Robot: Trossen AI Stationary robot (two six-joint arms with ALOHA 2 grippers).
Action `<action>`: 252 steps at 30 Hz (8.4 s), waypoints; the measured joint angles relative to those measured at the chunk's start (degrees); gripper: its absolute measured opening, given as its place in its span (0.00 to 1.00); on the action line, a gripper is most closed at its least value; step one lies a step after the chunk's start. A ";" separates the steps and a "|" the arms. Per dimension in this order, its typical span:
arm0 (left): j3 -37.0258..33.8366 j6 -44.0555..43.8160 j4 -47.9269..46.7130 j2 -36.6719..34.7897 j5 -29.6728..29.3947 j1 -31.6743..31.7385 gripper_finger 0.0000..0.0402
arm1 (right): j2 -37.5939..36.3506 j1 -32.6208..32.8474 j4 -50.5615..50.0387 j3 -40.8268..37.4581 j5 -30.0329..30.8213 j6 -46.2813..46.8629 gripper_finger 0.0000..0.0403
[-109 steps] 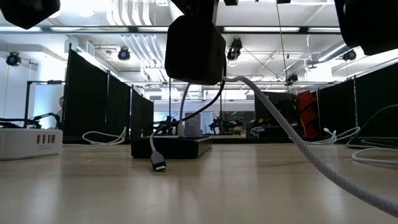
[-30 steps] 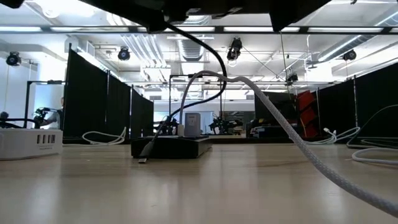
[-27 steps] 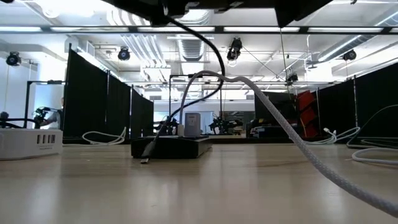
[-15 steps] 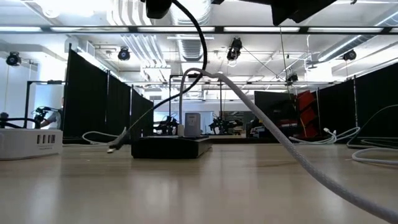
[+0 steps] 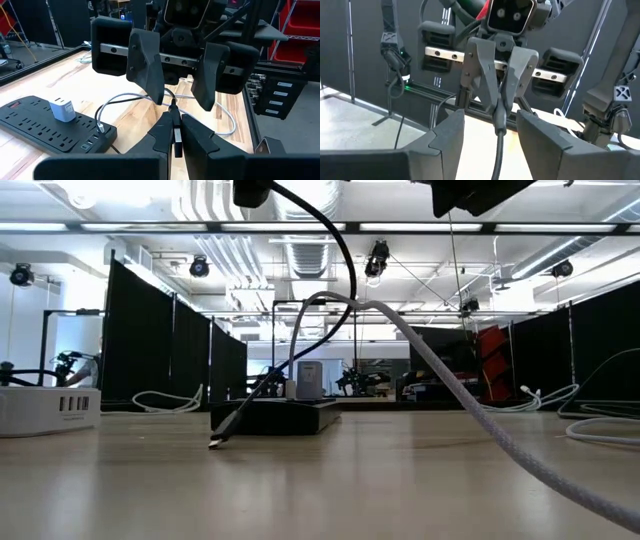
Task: Insert USB
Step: Insert the left black charger cable into the white outlet extension
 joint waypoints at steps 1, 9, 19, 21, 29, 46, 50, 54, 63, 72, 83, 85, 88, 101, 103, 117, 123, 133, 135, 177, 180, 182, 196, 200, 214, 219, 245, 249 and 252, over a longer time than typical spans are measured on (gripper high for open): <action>0.00 0.00 0.05 0.00 0.01 0.11 0.04 | 0.00 0.00 0.05 0.01 0.01 0.05 0.41; 0.00 0.94 2.11 0.00 -0.45 0.34 0.04 | 0.00 0.00 0.06 0.11 0.03 1.10 0.37; 0.00 3.50 5.06 0.20 -0.46 0.80 0.04 | 0.00 0.00 0.02 0.11 0.03 0.95 0.30; 0.00 4.18 5.88 0.69 -0.44 0.95 0.04 | 0.00 0.00 0.06 0.11 0.05 0.95 0.29; 0.00 6.08 7.49 2.21 -0.42 1.39 0.04 | 0.00 0.02 0.02 0.11 0.06 0.91 0.25; 0.11 13.55 13.91 2.19 -0.37 1.39 0.04 | 0.00 -0.09 -0.44 0.11 0.06 1.07 0.26; 0.11 13.55 13.87 2.16 -0.37 1.39 0.04 | 0.00 -0.10 -0.42 0.11 0.03 0.79 0.22; 0.11 13.55 13.63 2.14 -0.42 1.39 0.04 | 0.00 -0.07 -0.44 0.11 -0.01 0.60 0.16; 0.11 13.64 13.52 2.12 -0.54 1.39 0.04 | 0.00 -0.04 -0.51 0.11 -0.18 0.28 0.04; 0.11 15.63 12.97 1.49 1.79 1.10 0.16 | 0.00 -0.11 -1.41 0.11 0.46 0.37 0.04; 0.24 17.79 3.65 -8.21 5.04 0.84 0.28 | -0.04 -1.85 -4.29 0.11 4.31 1.65 0.04; 0.24 15.12 -1.25 -10.00 4.61 0.84 0.25 | -0.05 -2.14 -5.29 0.11 3.91 2.53 0.04; 0.24 5.64 -12.07 -11.35 3.85 0.84 0.20 | 0.49 -3.36 -5.95 0.11 4.56 3.87 0.04; 0.01 -63.07 -70.13 -9.05 28.11 2.59 0.01 | 14.50 -8.67 -3.39 10.63 4.76 6.02 0.04; -0.62 -63.04 -68.77 -9.05 31.32 2.66 0.00 | 17.44 -9.41 -5.02 14.03 3.57 6.20 0.04; -19.85 -64.60 -45.66 -8.95 33.25 2.59 0.00 | 21.16 -13.74 -14.09 18.43 3.74 7.02 0.04; -22.56 -63.94 -40.61 -8.99 28.99 2.48 0.00 | 21.20 -15.00 -16.01 18.31 3.47 8.42 0.04; -16.63 -53.91 -38.59 -8.74 34.00 1.67 0.00 | 21.24 -15.01 -17.90 17.46 3.55 8.34 0.04; -16.26 -53.27 -38.53 -8.73 34.11 1.59 0.00 | 21.25 -14.60 -17.73 17.42 3.69 8.34 0.04; -15.93 -56.81 -33.43 -1.99 27.26 -0.05 0.00 | 21.31 -12.15 -4.75 10.71 6.09 12.39 0.04; -15.93 -56.82 -33.37 -1.97 27.08 -0.05 0.00 | 21.31 -12.08 -4.76 10.71 5.15 12.43 0.04; -15.93 -56.81 -33.28 -1.97 27.06 -0.05 0.00 | 21.31 -12.07 -4.77 10.71 5.00 12.41 0.04; -15.96 -53.59 -30.71 -1.31 25.48 -0.05 0.00 | 21.31 -11.82 -5.05 10.71 2.89 13.67 0.04; -16.00 -50.90 -28.57 -1.25 24.68 -0.10 0.00 | 21.33 -11.85 -5.16 10.71 1.66 13.85 0.04; -16.06 -46.09 -27.89 -1.27 24.35 -0.23 0.00 | 21.35 -11.91 -5.09 10.71 -3.32 11.06 0.04; -16.06 -43.93 -27.67 -0.81 24.16 -0.65 0.00 | 21.35 -11.91 -4.87 10.71 -4.24 10.89 0.04; -16.06 -41.31 -25.98 1.03 22.53 -2.41 0.00 | 23.25 -11.41 -2.64 11.38 -5.12 10.92 0.04; -16.09 -41.31 -25.72 1.03 22.50 -2.44 0.00 | 24.13 -11.37 -2.80 12.20 -5.12 10.86 0.04; -16.09 -41.31 -25.62 1.03 22.34 -2.44 0.00 | 24.03 -11.37 -2.95 12.22 -5.19 10.04 0.04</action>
